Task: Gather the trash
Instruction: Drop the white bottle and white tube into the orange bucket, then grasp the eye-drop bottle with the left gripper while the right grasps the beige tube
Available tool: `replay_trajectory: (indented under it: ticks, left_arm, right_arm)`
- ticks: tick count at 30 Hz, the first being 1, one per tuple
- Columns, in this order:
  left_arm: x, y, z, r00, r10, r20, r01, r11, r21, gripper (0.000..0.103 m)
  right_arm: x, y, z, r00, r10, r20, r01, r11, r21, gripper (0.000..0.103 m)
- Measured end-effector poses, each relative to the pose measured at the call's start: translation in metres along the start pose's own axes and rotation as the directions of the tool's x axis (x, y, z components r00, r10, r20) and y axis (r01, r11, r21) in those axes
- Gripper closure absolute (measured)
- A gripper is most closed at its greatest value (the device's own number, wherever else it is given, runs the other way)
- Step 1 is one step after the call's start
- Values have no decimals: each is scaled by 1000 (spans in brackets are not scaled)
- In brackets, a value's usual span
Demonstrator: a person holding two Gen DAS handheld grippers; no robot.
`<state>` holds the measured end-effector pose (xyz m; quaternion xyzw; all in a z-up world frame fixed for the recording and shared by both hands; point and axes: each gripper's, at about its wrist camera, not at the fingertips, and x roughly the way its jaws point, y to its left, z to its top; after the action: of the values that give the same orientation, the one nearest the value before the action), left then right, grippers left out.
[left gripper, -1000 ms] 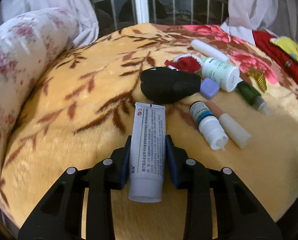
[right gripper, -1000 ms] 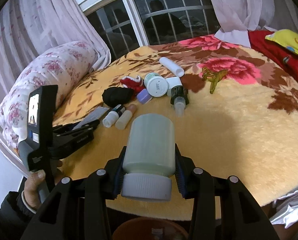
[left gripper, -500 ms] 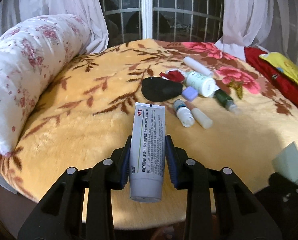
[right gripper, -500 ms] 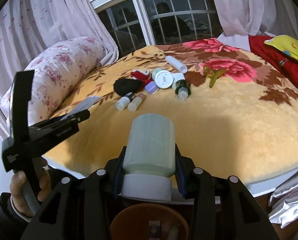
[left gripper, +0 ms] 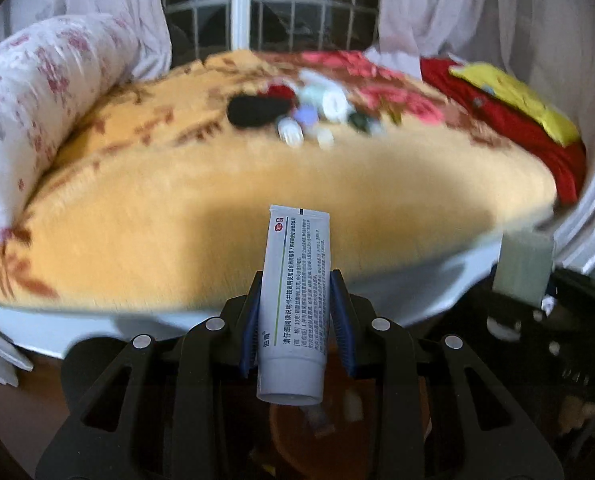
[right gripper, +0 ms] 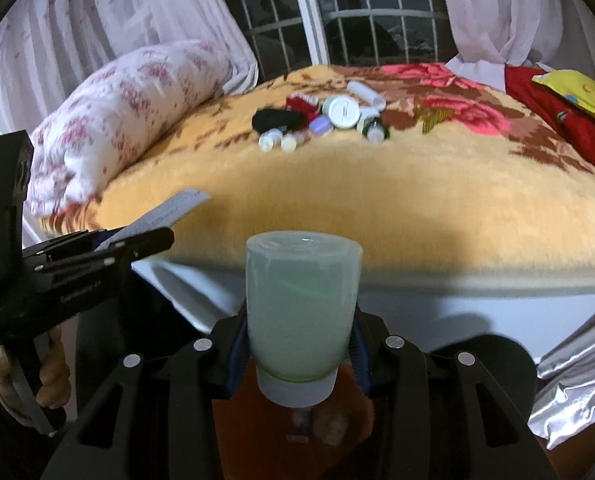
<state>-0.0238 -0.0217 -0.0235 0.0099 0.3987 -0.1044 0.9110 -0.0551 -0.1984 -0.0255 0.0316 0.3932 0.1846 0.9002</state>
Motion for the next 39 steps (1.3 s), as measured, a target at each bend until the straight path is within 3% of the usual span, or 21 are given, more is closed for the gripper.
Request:
replay_trajectory:
  ticks: [8,18,19,20,22,24,29,34,39]
  left_arm:
    - [25,-4,-49,985,-28,-168,33,999,29,72]
    - [51,-3,-69,957,-72,-281,80,997,19,72]
    - [55,-5,-71,951,-69,-300,80,996,25,69]
    - [62,-6,-73,942,-61,-329,75,997,31,57]
    - [68,-6,-77,934,-44,-356,61,997,36,46]
    - [69,-5,-77,931,-53,-361,68,997,31,46]
    - [53,-2,-66,953,-62,-296,78,996,40,42]
    - [20,11,-9,988,-74,-135,77,997,15,30]
    - [22,27,66,998,-55,-11,54,997,-52,29]
  right_arm:
    - [14,-6,-34,991,40,-128,-38,999,22,62]
    - [40,-9,-52,967,55,-247,-43,998,52,61]
    - [46,-10,-55,959,58,-278,-45,998,52,61]
    - [51,-10,-56,953,57,-298,-42,998,56,60]
    - [59,-14,-60,944,54,-327,-29,996,80,51]
    - [60,-17,-61,943,51,-330,-22,996,92,51]
    - [37,-13,-45,968,4,-251,1,1000,19,51]
    - [11,-24,-19,992,0,-128,3,1000,21,51]
    - [8,-43,0,999,-11,-45,16,994,112,51]
